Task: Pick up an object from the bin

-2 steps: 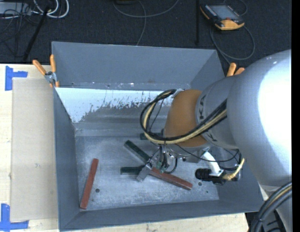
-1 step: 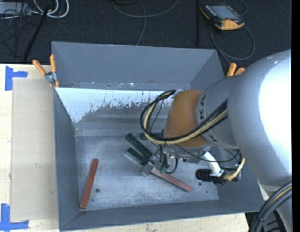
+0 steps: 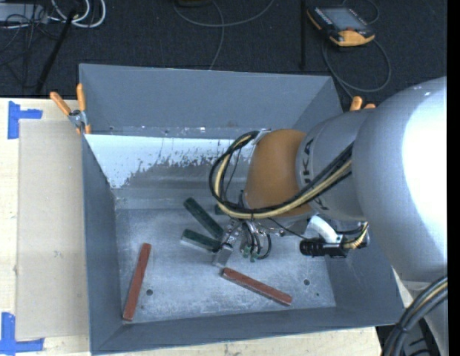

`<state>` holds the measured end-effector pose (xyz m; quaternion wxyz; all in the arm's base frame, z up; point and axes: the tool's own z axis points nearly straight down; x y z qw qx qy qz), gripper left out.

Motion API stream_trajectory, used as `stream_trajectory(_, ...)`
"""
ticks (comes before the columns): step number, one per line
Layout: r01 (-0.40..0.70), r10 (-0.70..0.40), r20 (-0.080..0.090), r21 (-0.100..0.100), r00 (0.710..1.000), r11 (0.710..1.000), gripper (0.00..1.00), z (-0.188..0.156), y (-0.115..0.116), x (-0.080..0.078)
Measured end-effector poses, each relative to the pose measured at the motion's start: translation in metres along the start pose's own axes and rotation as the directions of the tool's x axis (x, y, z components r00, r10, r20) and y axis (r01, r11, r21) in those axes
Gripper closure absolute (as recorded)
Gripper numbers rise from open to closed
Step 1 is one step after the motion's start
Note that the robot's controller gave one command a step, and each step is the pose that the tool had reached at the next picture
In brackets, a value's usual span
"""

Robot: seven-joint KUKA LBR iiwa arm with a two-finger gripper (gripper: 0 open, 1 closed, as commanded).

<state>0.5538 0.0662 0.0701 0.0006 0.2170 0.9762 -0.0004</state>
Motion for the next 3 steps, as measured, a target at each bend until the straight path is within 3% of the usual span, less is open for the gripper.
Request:
stream_trajectory(1, 0.076, -0.076, -0.006, 0.002, 0.997, 0.997, 1.0, -0.008, -0.055, 0.007)
stream_trajectory(2, 0.094, -0.094, 0.006, -0.004, 0.996, 0.996, 1.0, -0.171, -0.053, 0.024)
stream_trajectory(3, 0.375, -0.375, 0.001, 0.0, 0.927, 0.927, 1.0, -0.171, -0.054, -0.015)
